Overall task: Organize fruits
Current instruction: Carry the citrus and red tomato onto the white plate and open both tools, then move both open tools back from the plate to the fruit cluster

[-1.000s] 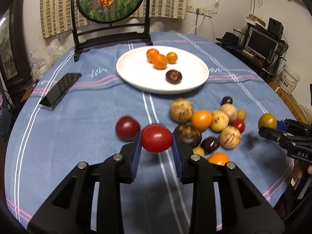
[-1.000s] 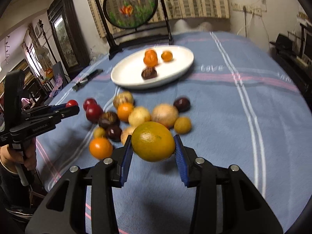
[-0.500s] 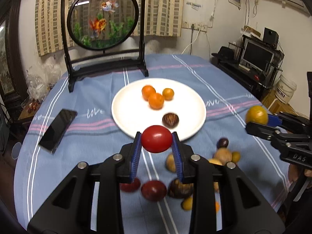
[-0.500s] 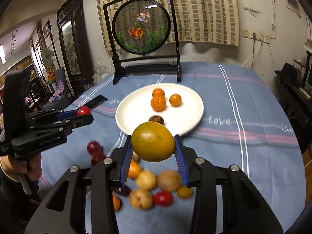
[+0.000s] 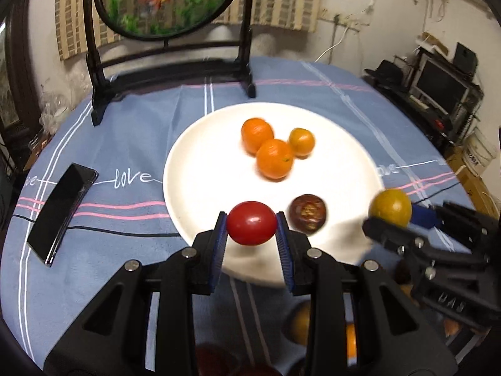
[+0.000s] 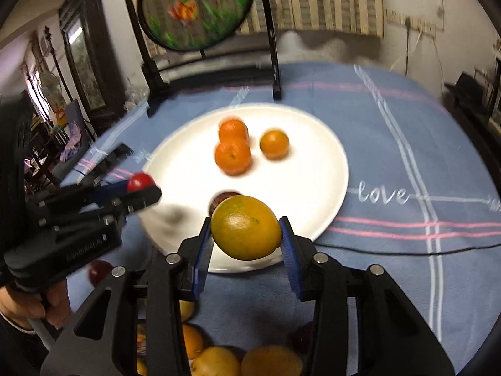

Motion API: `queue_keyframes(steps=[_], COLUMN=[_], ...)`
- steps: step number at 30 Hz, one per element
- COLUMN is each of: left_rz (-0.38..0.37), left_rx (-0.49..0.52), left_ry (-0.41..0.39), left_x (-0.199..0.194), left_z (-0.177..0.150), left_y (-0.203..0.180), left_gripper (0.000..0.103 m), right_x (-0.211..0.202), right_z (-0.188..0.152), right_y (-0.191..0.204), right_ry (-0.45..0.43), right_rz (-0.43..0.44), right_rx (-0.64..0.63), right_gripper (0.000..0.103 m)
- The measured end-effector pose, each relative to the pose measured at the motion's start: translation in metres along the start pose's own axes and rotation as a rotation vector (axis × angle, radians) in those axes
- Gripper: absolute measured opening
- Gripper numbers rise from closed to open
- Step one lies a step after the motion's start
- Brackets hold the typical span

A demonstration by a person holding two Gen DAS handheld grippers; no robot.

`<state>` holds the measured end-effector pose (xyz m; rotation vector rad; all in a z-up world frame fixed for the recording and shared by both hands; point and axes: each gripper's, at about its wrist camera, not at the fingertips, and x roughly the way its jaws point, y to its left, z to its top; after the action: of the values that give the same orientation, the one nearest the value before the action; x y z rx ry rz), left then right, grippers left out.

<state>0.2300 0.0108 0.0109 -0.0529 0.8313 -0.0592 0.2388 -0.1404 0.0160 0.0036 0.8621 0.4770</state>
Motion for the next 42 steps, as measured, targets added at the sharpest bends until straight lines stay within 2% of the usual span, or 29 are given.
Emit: queue_keyframes(steps=[5, 6, 7, 8, 11, 13, 19, 23, 32, 42], left_rz=[0.011, 0.012, 0.012, 0.015, 0.033, 0.029, 0.057, 0.057, 0.017, 0.017], left_rx=[0.013, 0.011, 0.009, 0.007, 0.011, 0.004, 0.028, 0.029, -0.001, -0.072], left_ry=[-0.001, 0.002, -0.001, -0.013, -0.068, -0.084, -0.052, -0.040, -0.002, 0.003], left_x=[0.014, 0.016, 0.017, 0.016, 0.005, 0.000, 0.001, 0.001, -0.002, -0.024], left_z=[-0.004, -0.005, -0.006, -0.006, -0.006, -0.008, -0.015, -0.017, -0.024, -0.058], left_y=[0.002, 0.003, 0.003, 0.004, 0.004, 0.005, 0.004, 0.006, 0.013, 0.034], left_gripper=[0.032, 0.037, 0.057, 0.069, 0.070, 0.075, 0.082, 0.087, 0.088, 0.088], right_x=[0.011, 0.013, 0.012, 0.011, 0.004, 0.004, 0.007, 0.003, 0.003, -0.013], right_z=[-0.002, -0.003, -0.004, -0.004, -0.006, -0.006, -0.009, -0.010, -0.013, -0.039], right_y=[-0.008, -0.009, -0.010, -0.011, -0.014, -0.016, -0.020, -0.018, -0.017, -0.024], right_ry=[0.003, 0.008, -0.003, -0.016, -0.051, -0.047, -0.023, -0.025, -0.010, -0.016], right_rz=[-0.006, -0.009, -0.001, -0.003, -0.007, -0.007, -0.018, -0.008, -0.008, -0.003], right_rx=[0.007, 0.007, 0.004, 0.005, 0.020, 0.033, 0.052, 0.051, 0.045, 0.071], right_gripper=[0.044, 0.046, 0.051, 0.057, 0.061, 0.061, 0.061, 0.066, 0.067, 0.067])
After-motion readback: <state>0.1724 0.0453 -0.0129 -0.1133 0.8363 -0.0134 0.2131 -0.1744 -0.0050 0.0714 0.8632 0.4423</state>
